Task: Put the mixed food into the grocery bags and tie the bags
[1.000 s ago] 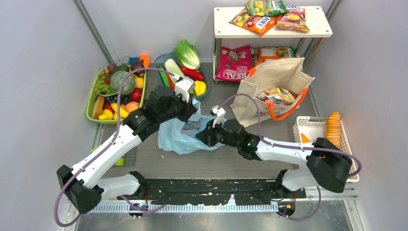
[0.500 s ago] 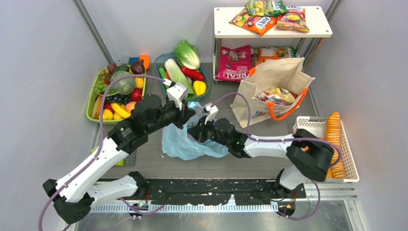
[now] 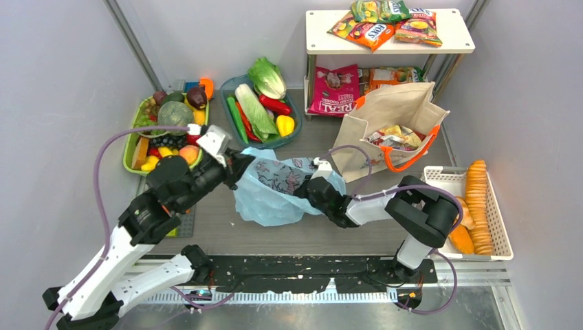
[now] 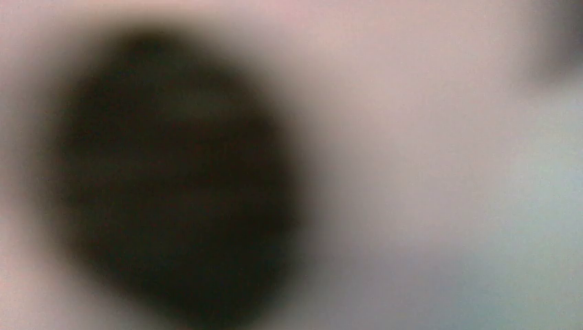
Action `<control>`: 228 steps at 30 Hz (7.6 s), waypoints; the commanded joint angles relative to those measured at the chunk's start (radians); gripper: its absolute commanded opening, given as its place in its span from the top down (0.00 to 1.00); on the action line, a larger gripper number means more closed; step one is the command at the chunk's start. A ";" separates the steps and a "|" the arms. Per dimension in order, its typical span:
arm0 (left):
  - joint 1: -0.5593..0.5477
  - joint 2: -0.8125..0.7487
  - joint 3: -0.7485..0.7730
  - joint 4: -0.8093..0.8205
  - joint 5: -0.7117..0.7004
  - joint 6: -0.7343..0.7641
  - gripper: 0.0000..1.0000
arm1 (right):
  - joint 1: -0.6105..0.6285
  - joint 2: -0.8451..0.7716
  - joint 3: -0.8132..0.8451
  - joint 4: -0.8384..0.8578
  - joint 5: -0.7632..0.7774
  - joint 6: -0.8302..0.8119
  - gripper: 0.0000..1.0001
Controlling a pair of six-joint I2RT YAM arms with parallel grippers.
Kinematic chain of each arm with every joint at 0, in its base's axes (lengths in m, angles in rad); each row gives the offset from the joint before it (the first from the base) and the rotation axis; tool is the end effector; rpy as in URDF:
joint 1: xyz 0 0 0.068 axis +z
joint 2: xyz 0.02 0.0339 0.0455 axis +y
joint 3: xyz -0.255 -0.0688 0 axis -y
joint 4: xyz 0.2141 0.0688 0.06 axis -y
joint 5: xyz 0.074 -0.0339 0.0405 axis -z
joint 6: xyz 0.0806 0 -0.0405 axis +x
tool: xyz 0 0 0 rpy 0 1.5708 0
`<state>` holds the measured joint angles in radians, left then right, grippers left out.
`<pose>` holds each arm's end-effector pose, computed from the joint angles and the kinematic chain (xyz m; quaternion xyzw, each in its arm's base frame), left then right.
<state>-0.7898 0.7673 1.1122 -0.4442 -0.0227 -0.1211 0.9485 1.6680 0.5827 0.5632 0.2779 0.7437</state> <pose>0.1220 -0.1205 0.4040 0.2361 0.7027 -0.2876 0.6064 0.2098 0.2545 0.1304 -0.0187 0.8599 0.2917 0.4184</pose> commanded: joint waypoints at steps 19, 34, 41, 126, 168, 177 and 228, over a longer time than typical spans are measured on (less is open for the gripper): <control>0.027 -0.086 -0.096 0.115 -0.158 0.069 1.00 | -0.060 -0.372 0.037 -0.105 -0.171 -0.318 0.56; 0.027 -0.053 -0.096 0.110 -0.150 0.061 1.00 | -0.062 -0.748 -0.060 -0.386 -0.058 -0.198 0.29; 0.027 -0.049 -0.095 0.110 -0.144 0.060 1.00 | -0.108 -0.964 -0.049 -0.739 0.050 -0.106 0.25; -0.263 0.725 -0.007 0.264 -0.011 -0.117 1.00 | -0.395 -1.077 0.137 -0.915 -0.389 -0.068 0.95; -0.366 1.171 0.195 -0.366 -0.405 0.041 1.00 | -0.395 -0.853 1.160 -1.335 -0.040 -0.301 0.95; -0.366 0.924 0.236 -0.382 -0.389 0.048 0.86 | -0.395 -0.887 0.972 -1.294 -0.060 -0.265 0.95; 1.105 0.696 0.482 -0.495 -0.218 -0.657 0.06 | -0.394 -1.106 0.402 -1.355 -0.219 -0.192 0.95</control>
<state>0.2131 1.4036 1.5150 -0.9524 -0.2726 -0.6575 0.5587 0.5377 0.9520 -0.7990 0.0834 0.5747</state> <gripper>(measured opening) 0.954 0.070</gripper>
